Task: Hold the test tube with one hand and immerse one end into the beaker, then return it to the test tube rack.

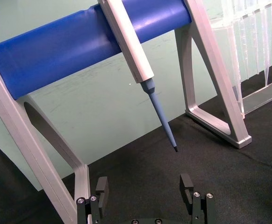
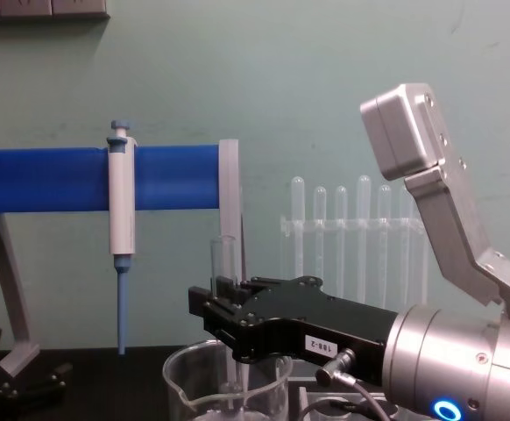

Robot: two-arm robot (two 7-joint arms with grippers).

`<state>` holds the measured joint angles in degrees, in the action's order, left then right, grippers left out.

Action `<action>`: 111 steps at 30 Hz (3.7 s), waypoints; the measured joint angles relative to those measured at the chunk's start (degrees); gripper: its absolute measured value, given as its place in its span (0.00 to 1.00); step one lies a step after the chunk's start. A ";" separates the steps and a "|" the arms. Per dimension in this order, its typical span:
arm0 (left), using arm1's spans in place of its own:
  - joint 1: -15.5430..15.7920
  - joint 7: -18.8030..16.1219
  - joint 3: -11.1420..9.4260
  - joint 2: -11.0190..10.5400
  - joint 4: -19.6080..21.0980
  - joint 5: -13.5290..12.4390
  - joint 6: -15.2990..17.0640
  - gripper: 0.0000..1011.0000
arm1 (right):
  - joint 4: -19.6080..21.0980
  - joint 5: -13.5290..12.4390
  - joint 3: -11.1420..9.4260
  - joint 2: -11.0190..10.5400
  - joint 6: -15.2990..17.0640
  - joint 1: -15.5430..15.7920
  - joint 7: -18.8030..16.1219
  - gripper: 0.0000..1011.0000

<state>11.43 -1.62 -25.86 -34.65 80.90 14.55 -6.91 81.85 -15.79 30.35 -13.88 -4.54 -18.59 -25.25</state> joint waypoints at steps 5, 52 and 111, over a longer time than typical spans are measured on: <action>0.00 0.00 0.00 0.00 0.00 0.00 0.00 0.99 | 0.00 0.00 0.00 0.00 0.00 0.00 0.00 0.22; 0.00 0.00 0.00 0.00 0.00 0.00 0.00 0.99 | 0.00 0.00 0.00 0.00 0.00 0.00 0.00 0.22; 0.00 0.00 0.00 0.00 0.00 0.00 0.00 0.99 | 0.00 0.00 0.00 0.00 0.00 0.00 0.00 0.22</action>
<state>11.43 -1.62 -25.86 -34.65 80.90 14.55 -6.91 81.85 -15.79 30.35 -13.88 -4.54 -18.60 -25.25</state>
